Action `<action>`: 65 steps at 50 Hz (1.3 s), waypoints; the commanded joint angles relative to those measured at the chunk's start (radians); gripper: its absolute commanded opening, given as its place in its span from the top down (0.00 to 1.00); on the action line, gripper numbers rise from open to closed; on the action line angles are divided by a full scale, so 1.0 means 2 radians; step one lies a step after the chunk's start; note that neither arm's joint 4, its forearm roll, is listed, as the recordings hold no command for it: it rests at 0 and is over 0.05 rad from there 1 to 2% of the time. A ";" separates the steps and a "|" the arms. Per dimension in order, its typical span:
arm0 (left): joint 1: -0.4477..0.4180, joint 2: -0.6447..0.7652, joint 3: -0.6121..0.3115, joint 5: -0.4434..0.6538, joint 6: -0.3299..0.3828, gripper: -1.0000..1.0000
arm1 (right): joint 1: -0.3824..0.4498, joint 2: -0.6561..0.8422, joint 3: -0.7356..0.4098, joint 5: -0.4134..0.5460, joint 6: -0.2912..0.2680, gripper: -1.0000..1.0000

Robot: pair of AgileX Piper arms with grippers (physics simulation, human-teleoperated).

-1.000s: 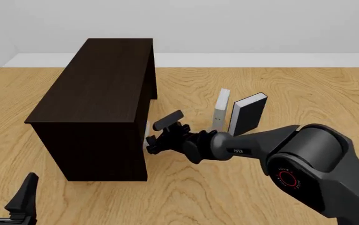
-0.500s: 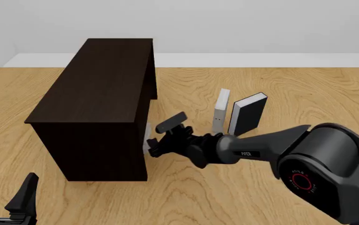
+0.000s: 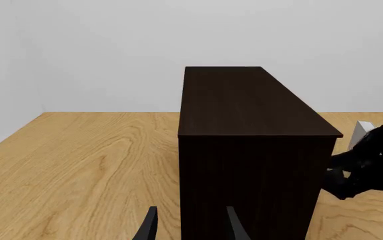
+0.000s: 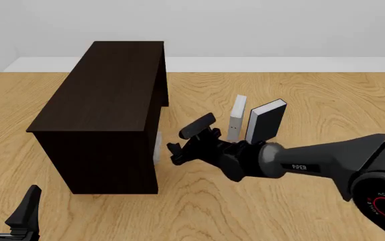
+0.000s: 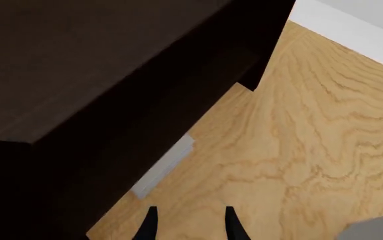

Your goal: Pick up the book on the right and place it under the cabinet shelf.

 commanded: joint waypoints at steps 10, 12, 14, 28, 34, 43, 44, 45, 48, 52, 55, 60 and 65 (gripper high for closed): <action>-0.001 -0.001 0.000 0.002 0.000 0.00 | 0.004 -0.095 0.052 0.005 0.002 0.00; -0.001 -0.001 0.000 0.002 -0.001 0.00 | 0.004 -0.109 0.059 0.007 -0.003 0.00; 0.002 0.005 0.000 0.000 -0.002 0.00 | 0.004 -0.119 0.064 0.008 -0.005 0.00; 0.012 0.004 0.000 -0.001 -0.001 0.00 | 0.008 -0.183 0.096 0.019 -0.021 0.00; 0.012 0.006 0.000 -0.001 -0.001 0.00 | 0.008 -0.223 0.116 0.026 -0.034 0.00; 0.012 0.004 0.000 0.000 -0.001 0.00 | -0.002 -0.301 0.149 0.043 -0.050 0.00; 0.012 0.004 0.000 0.000 -0.001 0.00 | -0.002 -0.301 0.149 0.043 -0.050 0.00; 0.012 0.004 0.000 0.000 -0.001 0.00 | -0.005 -0.327 0.155 0.051 -0.051 0.00; 0.012 0.003 0.000 0.001 -0.001 0.00 | -0.012 -0.361 0.167 0.064 -0.060 0.00; 0.012 0.004 0.000 0.000 -0.001 0.00 | -0.023 -0.394 0.182 0.075 -0.066 0.00; 0.012 0.004 0.000 0.000 -0.001 0.00 | -0.027 -0.412 0.188 0.082 -0.066 0.00; 0.012 0.003 0.000 0.001 -0.001 0.00 | -0.045 -0.457 0.208 0.098 -0.071 0.00; 0.012 0.004 0.000 0.001 -0.001 0.00 | -0.050 -0.481 0.214 0.109 -0.073 0.00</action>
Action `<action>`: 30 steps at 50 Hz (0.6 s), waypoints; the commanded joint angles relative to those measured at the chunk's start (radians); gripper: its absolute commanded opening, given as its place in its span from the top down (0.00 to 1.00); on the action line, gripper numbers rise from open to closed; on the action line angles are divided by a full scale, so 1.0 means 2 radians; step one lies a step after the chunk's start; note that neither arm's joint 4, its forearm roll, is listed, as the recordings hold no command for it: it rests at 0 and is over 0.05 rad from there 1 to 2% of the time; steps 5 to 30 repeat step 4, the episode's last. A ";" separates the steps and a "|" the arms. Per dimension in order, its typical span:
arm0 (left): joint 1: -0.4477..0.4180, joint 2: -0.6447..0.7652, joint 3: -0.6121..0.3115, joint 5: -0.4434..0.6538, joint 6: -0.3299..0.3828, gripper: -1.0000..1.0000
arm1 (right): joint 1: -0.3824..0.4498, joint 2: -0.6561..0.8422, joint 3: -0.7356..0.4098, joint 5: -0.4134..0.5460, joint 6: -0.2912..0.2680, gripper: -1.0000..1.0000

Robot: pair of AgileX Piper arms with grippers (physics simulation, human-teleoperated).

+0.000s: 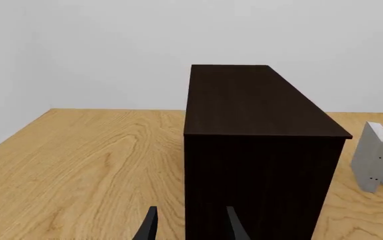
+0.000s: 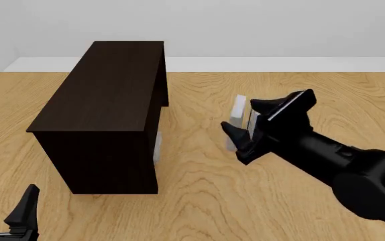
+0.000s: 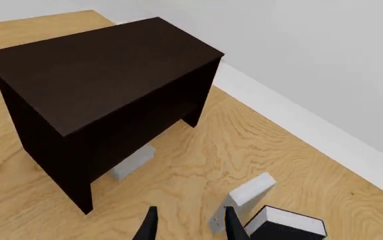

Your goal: Pick up the book on the right and place it under the cabinet shelf.

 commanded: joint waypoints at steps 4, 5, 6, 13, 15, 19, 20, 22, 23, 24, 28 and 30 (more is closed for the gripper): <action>-0.001 -0.002 0.000 0.002 0.000 0.00 | -0.011 -0.095 0.025 0.040 0.019 0.00; -0.001 -0.002 0.000 0.002 0.000 0.00 | -0.011 -0.095 0.025 0.040 0.019 0.00; -0.001 -0.002 0.000 0.002 0.000 0.00 | -0.011 -0.095 0.025 0.040 0.019 0.00; -0.001 -0.002 0.000 0.002 0.000 0.00 | -0.011 -0.095 0.025 0.040 0.019 0.00; -0.001 -0.002 0.000 0.002 0.000 0.00 | -0.011 -0.095 0.025 0.040 0.019 0.00; -0.001 -0.002 0.000 0.002 0.000 0.00 | -0.011 -0.095 0.025 0.040 0.019 0.00; -0.001 -0.002 0.000 0.002 0.000 0.00 | -0.011 -0.095 0.025 0.040 0.019 0.00; -0.001 -0.002 0.000 0.002 0.000 0.00 | -0.011 -0.095 0.025 0.040 0.019 0.00; -0.001 -0.002 0.000 0.002 0.000 0.00 | -0.011 -0.095 0.025 0.040 0.019 0.00; -0.001 -0.002 0.000 0.002 0.000 0.00 | -0.011 -0.095 0.025 0.040 0.019 0.00; -0.001 -0.002 0.000 0.002 0.000 0.00 | -0.011 -0.095 0.025 0.040 0.019 0.00; -0.001 -0.002 0.000 0.002 0.000 0.00 | -0.011 -0.095 0.025 0.040 0.019 0.00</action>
